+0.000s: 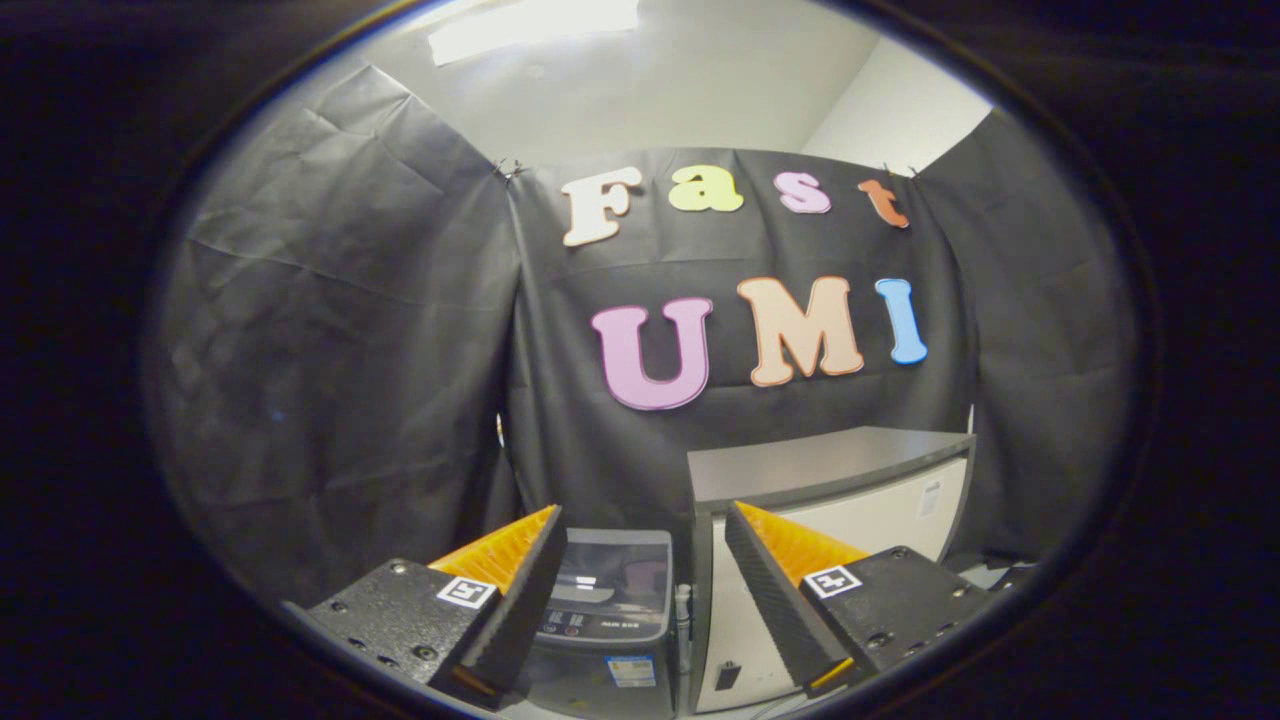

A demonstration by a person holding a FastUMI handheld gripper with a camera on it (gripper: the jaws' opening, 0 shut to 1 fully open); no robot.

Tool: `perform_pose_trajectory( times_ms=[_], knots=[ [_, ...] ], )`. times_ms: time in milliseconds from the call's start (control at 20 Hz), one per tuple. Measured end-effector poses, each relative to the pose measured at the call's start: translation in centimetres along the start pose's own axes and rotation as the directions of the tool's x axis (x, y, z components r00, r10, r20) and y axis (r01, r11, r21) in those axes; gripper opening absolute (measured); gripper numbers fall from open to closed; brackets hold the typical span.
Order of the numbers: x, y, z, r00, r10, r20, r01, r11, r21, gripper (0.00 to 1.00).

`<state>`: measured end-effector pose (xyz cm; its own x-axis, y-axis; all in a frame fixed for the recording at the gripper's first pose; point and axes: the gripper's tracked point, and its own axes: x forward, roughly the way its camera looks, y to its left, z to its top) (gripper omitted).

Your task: Put the clothes into the washing machine and then close the washing machine lid.

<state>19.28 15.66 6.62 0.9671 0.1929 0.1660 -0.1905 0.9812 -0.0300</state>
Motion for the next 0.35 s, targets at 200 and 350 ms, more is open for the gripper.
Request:
perform_pose_trajectory(
  times_ms=[200, 350],
  knots=[
    [0.3, -1.2, -1.3, 1.0, 0.006, -0.022, -0.006, 1.0, 0.007, 0.96],
    [0.1, -1.2, -1.3, 1.0, 0.026, -0.003, -0.026, 0.999, 0.028, 0.96]
  ],
)
